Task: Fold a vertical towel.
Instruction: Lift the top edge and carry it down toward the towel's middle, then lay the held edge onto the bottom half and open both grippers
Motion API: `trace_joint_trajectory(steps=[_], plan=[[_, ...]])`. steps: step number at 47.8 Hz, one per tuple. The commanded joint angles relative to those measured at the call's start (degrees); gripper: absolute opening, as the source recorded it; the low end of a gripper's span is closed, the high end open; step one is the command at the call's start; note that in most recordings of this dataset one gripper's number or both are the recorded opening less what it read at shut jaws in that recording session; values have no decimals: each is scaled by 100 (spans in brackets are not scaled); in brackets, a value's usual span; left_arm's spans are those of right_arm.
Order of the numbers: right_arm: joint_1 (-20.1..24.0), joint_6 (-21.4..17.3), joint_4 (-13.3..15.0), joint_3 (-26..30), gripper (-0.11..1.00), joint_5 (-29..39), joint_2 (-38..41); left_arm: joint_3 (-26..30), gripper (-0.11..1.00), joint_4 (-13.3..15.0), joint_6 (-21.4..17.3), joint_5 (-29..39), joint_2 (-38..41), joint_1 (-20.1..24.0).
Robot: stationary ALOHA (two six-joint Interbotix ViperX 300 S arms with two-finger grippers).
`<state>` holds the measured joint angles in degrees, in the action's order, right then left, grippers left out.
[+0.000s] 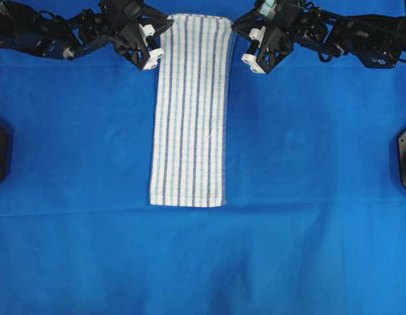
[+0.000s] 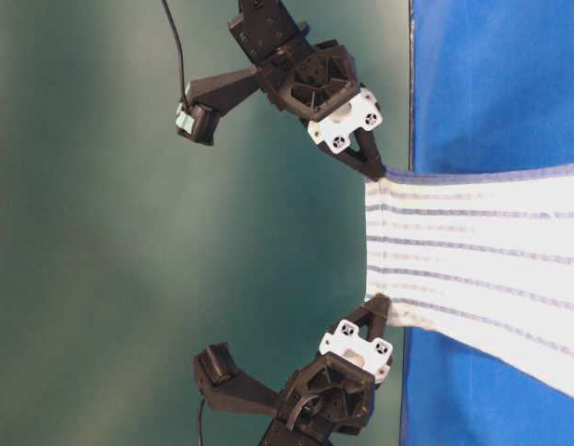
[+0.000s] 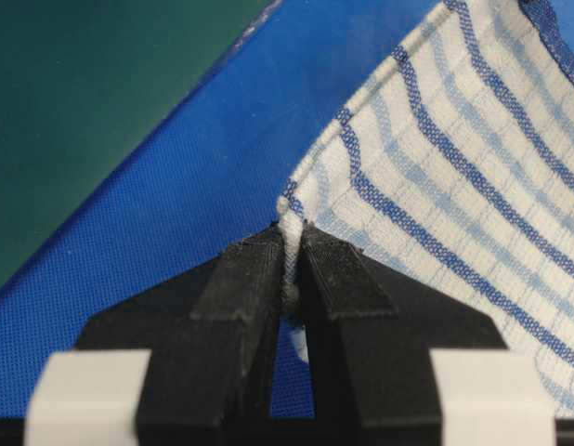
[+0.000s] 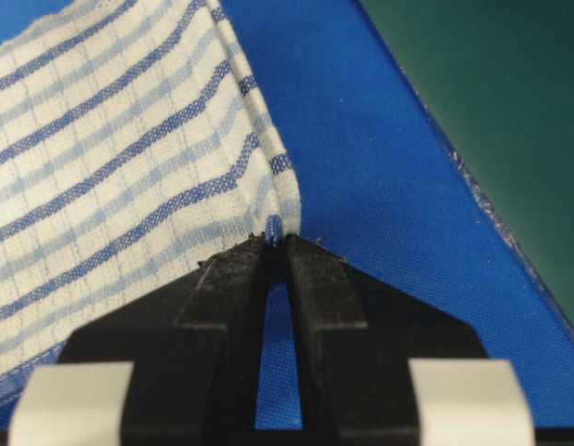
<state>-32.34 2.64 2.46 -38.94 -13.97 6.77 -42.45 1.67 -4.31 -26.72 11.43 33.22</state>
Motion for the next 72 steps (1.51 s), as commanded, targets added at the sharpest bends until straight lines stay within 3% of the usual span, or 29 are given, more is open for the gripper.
trace_joint_trajectory(steps=[1, 12, 20, 26, 46, 58, 72], plan=[[-70, 26, 26, 97, 10, -26, -167, 18, 4, 9, -9, 9, -132, 105], [-70, 9, 62, 158, 10, 44, -466, -9, 4, -9, -70, 431, -773, -79], [-18, 9, 79, 132, 10, 185, -896, -105, 4, -9, -431, 835, -1389, -334], [132, 9, 105, 88, 10, 404, -1204, -246, 4, -9, -466, 993, -1696, -545], [1406, -114, 44, -562, 10, 773, -1837, -765, 4, 0, -299, 1775, -2514, -1898], [2426, -343, -141, -773, 10, 1020, -1863, -870, 4, 0, -158, 2013, -2399, -2760], [2909, -756, -202, -861, 10, 905, -1468, -993, 4, 0, 193, 1608, -1731, -3340]])
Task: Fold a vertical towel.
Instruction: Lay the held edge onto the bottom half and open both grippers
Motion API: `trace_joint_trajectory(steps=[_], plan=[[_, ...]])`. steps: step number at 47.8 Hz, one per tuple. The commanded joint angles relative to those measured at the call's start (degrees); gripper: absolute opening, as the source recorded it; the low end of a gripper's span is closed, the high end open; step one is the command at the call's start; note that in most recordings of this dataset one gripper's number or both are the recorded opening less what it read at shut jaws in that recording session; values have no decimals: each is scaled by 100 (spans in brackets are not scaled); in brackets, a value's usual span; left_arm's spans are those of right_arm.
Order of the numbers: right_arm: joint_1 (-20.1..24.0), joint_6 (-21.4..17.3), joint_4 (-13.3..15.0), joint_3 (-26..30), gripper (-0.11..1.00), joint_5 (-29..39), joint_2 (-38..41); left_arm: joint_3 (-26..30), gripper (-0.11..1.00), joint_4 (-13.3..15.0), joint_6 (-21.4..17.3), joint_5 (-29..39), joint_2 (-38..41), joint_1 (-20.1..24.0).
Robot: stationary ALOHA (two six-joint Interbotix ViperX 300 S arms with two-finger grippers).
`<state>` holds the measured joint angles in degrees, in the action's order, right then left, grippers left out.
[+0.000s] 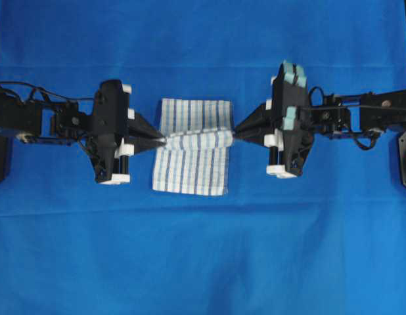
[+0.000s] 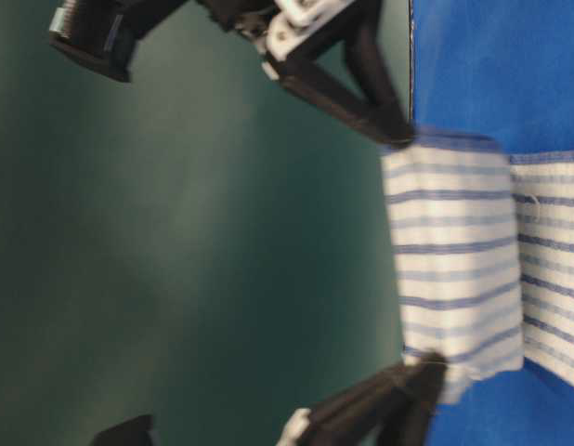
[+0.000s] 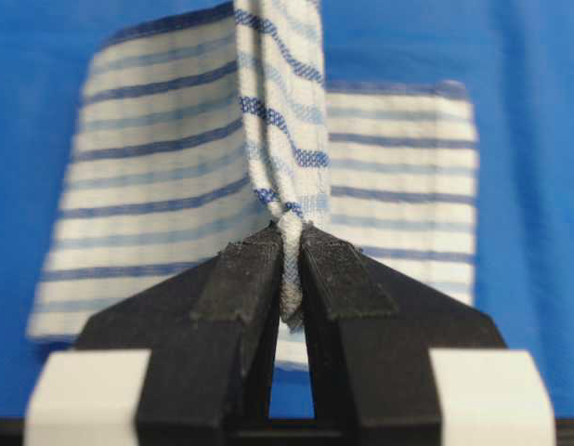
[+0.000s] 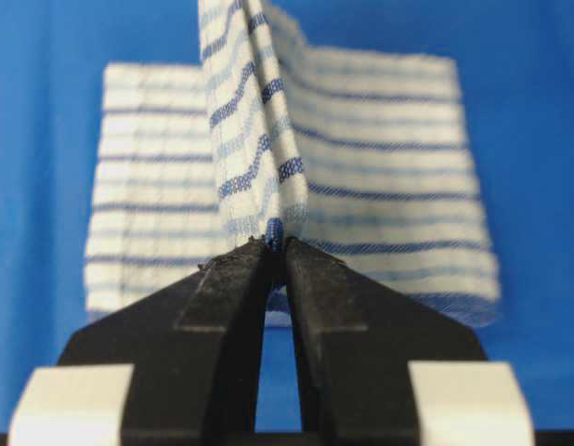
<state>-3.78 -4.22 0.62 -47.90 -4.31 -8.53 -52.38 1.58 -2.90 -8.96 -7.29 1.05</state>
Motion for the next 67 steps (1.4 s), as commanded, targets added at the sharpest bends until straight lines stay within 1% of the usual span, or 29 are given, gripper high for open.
trace_joint_trajectory(steps=[1, 8, 13, 21, 40, 43, 50, 51, 52, 54, 56, 59, 61, 63, 67], plan=[[62, -97, -18, 44, 10, -97, 114, -9, 4, 9, 70, -237, 202, -141], [158, -246, -18, 79, 10, -369, 466, -44, 4, 9, 185, -475, 571, -272], [211, -360, -18, 88, 10, -545, 668, -9, 5, 9, 193, -545, 738, -352], [299, -510, -18, 141, 10, -677, 905, 26, 4, 9, 193, -519, 791, -439], [396, -536, -35, 202, 10, -668, 1002, 44, 5, 9, 193, -475, 800, -439], [422, -536, -53, 237, 10, -650, 1002, 44, 10, 9, 193, -475, 800, -439], [483, -536, -53, 272, 11, -633, 1020, 44, 34, 9, 193, -475, 800, -439], [492, -536, -62, 281, 12, -642, 1028, 44, 36, 9, 193, -475, 800, -439], [510, -536, -62, 281, 16, -659, 1020, 44, 39, 9, 193, -466, 800, -439], [536, -536, -62, 290, 29, -659, 1020, 53, 46, 9, 193, -475, 800, -448], [562, -527, -62, 308, 41, -633, 1020, 62, 50, 9, 193, -475, 800, -466], [598, -527, -62, 325, 58, -624, 1020, 62, 51, 9, 193, -475, 791, -475], [624, -536, -62, 334, 65, -624, 1020, 62, 51, 0, 193, -475, 773, -483], [659, -536, -62, 352, 68, -615, 1002, 62, 51, 9, 193, -457, 747, -492], [747, -536, -62, 387, 62, -527, 914, 62, 51, 9, 193, -360, 633, -545]])
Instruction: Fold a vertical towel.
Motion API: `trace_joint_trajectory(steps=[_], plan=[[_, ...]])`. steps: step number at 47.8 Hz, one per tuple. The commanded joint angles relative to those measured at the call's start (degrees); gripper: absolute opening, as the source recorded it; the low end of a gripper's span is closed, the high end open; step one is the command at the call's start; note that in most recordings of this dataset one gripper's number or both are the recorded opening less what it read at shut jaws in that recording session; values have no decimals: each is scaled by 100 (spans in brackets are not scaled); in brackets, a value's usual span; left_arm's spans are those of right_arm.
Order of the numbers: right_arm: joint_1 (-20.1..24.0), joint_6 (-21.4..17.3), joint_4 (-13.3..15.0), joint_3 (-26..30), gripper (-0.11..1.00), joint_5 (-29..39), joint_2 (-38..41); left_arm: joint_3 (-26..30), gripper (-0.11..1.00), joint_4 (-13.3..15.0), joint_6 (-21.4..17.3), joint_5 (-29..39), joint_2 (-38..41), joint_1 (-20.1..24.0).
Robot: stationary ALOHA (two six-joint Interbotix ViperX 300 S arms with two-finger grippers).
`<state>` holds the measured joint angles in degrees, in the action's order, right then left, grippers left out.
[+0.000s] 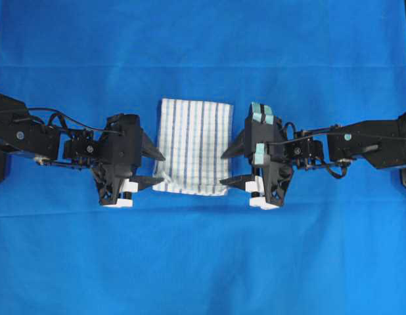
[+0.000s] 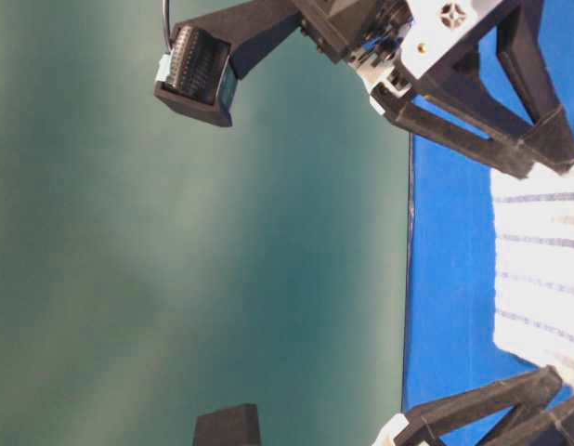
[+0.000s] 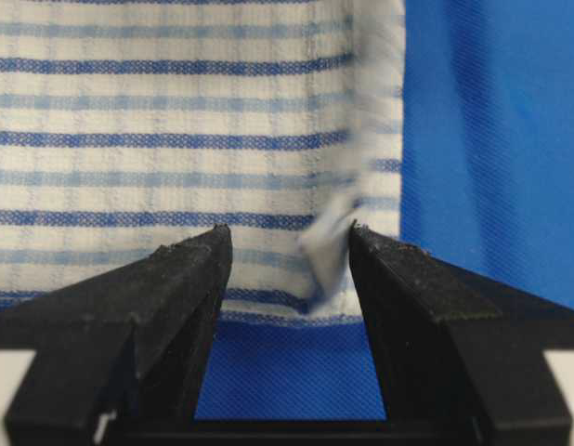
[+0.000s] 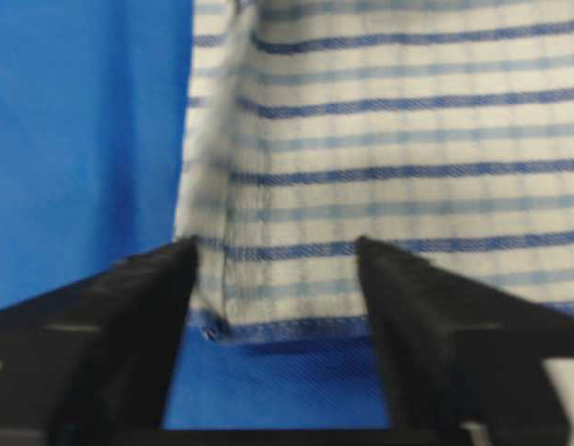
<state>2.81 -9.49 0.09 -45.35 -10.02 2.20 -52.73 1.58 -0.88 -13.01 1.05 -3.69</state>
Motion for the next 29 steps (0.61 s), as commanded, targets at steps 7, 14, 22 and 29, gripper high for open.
trace_joint_trajectory(steps=[7, 14, 22, 29], plan=[[220, 0, -9, 229, 63, 466, -589, 114, 51, 9, -9, 378, -642, -193], [211, 44, 26, 237, 63, 756, -1178, 141, 51, 9, -9, 703, -1292, -272], [185, 79, 193, 202, 63, 949, -1960, 97, 51, 9, -18, 932, -2232, -299], [88, 88, 343, 88, 63, 1143, -2610, 18, 51, 9, -79, 1020, -3111, -299]])
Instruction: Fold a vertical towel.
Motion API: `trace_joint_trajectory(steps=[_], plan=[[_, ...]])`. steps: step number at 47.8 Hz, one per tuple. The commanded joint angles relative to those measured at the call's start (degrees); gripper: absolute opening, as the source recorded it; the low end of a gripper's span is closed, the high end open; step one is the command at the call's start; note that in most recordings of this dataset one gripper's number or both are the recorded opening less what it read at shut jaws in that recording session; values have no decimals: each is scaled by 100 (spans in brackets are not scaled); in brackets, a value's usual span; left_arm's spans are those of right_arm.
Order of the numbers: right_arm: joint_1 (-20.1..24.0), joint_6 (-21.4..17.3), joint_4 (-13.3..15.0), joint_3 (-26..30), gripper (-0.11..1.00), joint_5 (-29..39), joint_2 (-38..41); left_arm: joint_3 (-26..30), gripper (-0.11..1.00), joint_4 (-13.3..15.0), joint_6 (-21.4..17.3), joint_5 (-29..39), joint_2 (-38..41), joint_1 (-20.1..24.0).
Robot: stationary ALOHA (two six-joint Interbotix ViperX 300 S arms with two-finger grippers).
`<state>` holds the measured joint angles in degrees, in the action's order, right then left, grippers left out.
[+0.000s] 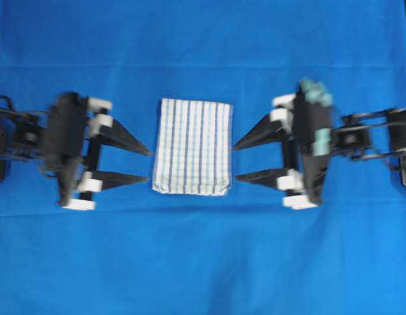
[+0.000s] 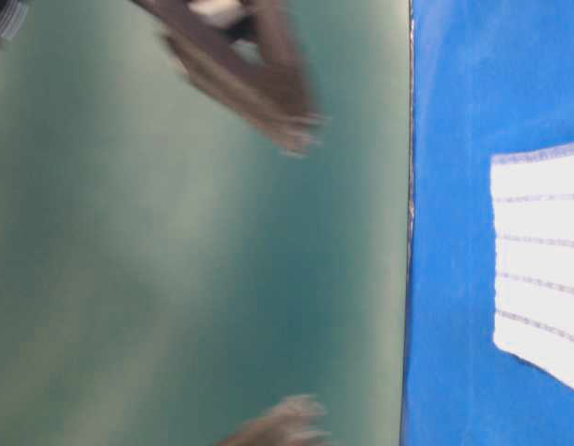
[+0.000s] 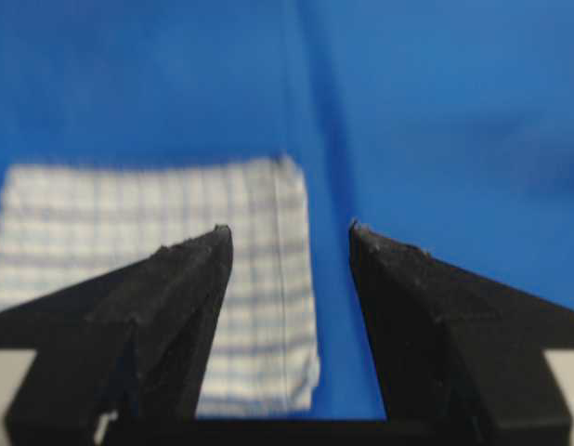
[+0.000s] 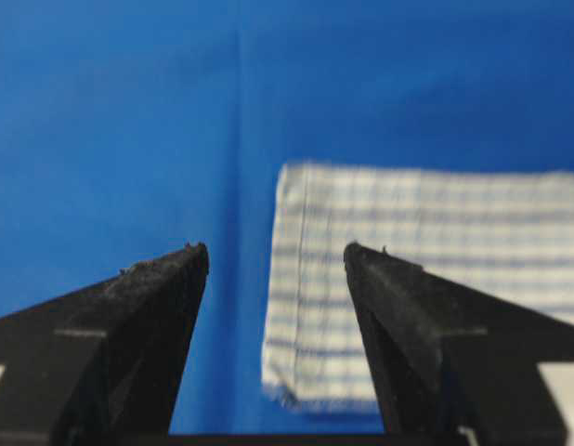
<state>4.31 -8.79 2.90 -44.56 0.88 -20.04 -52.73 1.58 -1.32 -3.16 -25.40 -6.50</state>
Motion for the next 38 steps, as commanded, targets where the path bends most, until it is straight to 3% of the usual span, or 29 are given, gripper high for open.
trace_joint_trajectory(steps=[1, 11, 24, 38], plan=[[-79, 18, 79, -26, 63, 79, -483, -9, 51, 9, -35, 35, -589, -9], [-290, 18, 158, -457, 63, 185, -1564, -343, 51, 9, -53, 272, -1758, 114], [-439, 18, 325, -1011, 63, 633, -3111, -712, 51, 0, -88, 1151, -3226, 413], [-606, -79, 255, -2312, 63, 220, -4597, -1608, 51, 9, -62, 1230, -4482, 554]])
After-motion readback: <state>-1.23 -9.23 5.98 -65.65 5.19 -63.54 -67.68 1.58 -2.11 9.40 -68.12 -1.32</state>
